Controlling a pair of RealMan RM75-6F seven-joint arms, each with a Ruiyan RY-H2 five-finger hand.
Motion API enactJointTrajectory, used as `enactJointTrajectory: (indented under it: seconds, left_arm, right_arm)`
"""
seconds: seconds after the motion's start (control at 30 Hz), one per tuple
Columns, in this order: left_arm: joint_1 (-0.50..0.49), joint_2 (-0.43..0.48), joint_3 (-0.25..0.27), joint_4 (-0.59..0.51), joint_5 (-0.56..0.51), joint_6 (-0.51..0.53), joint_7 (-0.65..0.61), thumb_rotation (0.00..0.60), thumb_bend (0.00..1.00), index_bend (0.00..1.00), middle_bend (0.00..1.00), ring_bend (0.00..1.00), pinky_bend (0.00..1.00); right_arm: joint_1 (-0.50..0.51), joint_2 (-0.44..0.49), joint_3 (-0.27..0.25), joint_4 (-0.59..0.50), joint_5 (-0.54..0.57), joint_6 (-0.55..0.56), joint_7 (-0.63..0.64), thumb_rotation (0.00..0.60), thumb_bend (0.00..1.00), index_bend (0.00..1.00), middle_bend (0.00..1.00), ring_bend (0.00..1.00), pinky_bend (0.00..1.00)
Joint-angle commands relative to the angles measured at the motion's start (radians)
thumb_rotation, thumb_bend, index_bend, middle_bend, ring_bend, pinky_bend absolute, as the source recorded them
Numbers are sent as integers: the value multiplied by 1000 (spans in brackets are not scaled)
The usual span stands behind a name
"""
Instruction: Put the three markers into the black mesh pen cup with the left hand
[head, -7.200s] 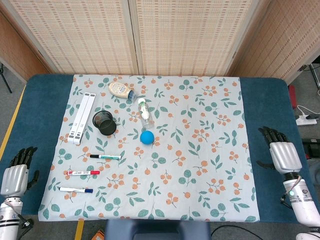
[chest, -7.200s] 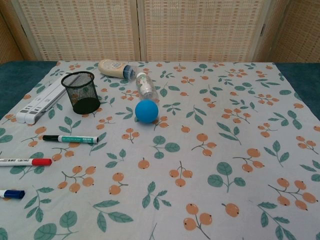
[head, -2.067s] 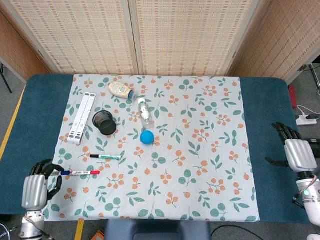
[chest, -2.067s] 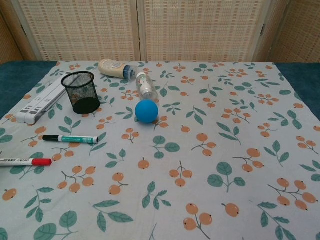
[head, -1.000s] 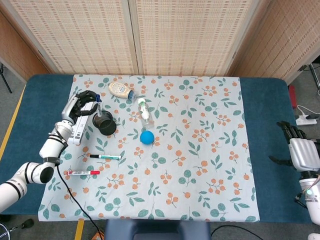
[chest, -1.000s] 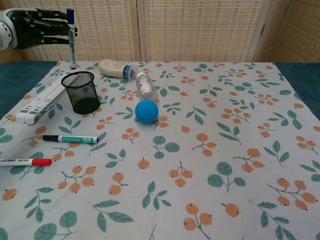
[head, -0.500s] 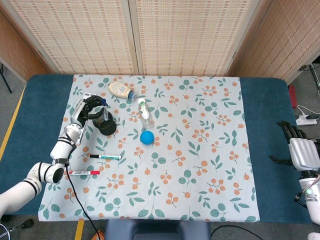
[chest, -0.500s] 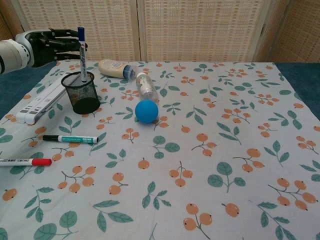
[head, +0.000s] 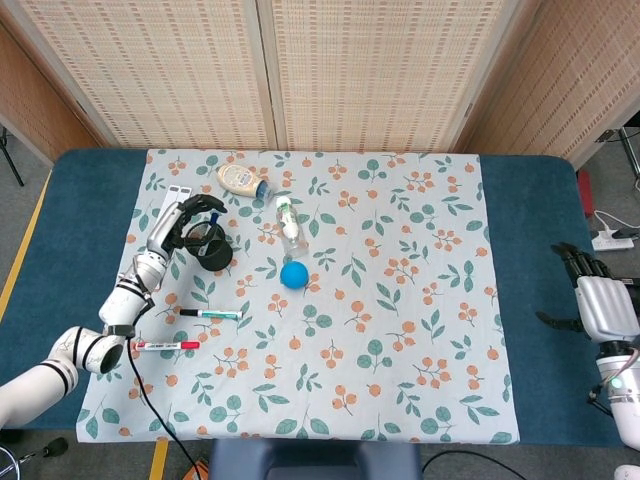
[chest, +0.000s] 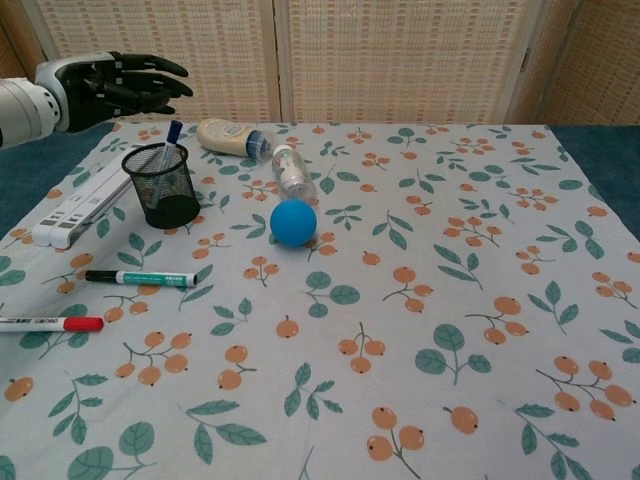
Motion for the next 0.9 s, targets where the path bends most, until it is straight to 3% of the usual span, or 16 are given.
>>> enactJointTrajectory:
  seconds: [0.03, 0.1, 0.2, 0.27, 0.33, 0.43, 0.53, 0.73, 0.9]
  left_arm:
    - [46, 42, -24, -136, -57, 97, 160, 600, 423, 451, 453, 183, 189]
    - [112, 106, -11, -307, -82, 184, 342, 600, 424, 479, 489, 209, 205]
    - [260, 192, 52, -610, -140, 383, 722, 600, 423, 472, 466, 208, 206]
    - [378, 194, 120, -781, -149, 588, 992, 600, 424, 470, 456, 204, 204]
    - [473, 150, 189, -842, -98, 769, 1161, 600, 423, 469, 450, 202, 204]
    - [599, 17, 287, -776, -2, 990, 1347, 600, 422, 455, 440, 199, 202]
    - [666, -111, 355, -615, 55, 1065, 1483, 600, 422, 434, 433, 195, 194]
    - [688, -243, 379, -427, 28, 955, 1518, 600, 420, 351, 360, 159, 168]
    - [669, -309, 344, -349, 10, 875, 1525, 600, 417, 340, 344, 146, 162]
  right_arm:
    - [0, 1, 0, -1, -1, 0, 3, 600, 25, 121, 65, 113, 171]
    - [0, 2, -1, 0, -3, -1, 10, 600, 25, 121, 64, 113, 172]
    - [-1, 2, 1, 5, -3, -2, 21, 600, 25, 121, 65, 113, 172]
    - [0, 3, 0, 9, -2, -8, 30, 600, 25, 121, 65, 113, 172]
    - [2, 3, -1, 12, -2, -16, 35, 600, 25, 121, 65, 113, 171]
    - [2, 5, -3, 10, -9, -12, 36, 600, 25, 121, 64, 113, 171]
    - [0, 5, -5, 3, -16, -5, 33, 600, 25, 121, 64, 113, 171]
    - [0, 10, -10, -10, -27, -2, 26, 600, 25, 124, 65, 114, 171]
    - [3, 9, -10, -8, -22, -10, 25, 600, 25, 137, 65, 114, 172]
